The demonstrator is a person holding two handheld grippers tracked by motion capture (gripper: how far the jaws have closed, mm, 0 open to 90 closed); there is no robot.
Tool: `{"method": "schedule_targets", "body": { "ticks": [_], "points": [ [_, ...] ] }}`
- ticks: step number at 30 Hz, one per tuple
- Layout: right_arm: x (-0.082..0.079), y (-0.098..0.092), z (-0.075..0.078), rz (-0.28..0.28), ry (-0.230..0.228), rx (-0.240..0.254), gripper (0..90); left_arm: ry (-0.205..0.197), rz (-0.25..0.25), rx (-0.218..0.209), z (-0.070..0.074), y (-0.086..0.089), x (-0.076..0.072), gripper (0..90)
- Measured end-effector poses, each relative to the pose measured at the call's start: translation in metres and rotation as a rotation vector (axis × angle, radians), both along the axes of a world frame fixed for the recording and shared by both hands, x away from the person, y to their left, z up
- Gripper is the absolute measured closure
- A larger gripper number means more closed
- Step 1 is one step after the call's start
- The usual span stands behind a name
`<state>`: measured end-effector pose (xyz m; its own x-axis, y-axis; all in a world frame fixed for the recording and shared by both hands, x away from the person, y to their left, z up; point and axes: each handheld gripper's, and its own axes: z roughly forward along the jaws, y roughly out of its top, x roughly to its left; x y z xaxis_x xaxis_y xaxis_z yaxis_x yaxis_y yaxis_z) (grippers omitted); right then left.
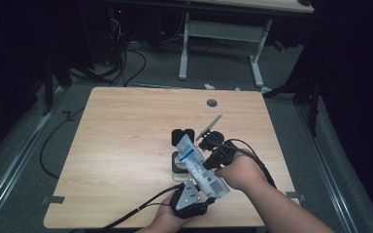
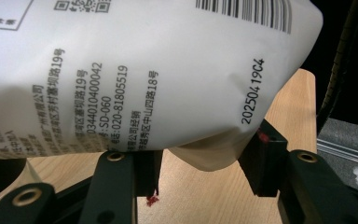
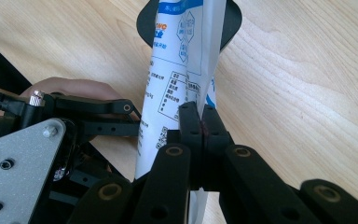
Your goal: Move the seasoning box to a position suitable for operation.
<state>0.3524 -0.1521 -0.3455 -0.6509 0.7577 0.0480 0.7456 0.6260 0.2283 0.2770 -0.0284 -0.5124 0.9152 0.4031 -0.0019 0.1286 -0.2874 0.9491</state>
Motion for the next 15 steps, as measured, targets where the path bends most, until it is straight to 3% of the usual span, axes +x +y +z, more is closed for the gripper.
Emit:
{"method": "schedule_targets", "body": {
  "ticks": [15],
  "points": [
    [0.0069, 0.006, 0.0001, 0.007, -0.006, -0.016, 90.0, 0.015, 0.005, -0.023, 0.0017, -0.0003, 0.003, 54.5]
  ]
}}
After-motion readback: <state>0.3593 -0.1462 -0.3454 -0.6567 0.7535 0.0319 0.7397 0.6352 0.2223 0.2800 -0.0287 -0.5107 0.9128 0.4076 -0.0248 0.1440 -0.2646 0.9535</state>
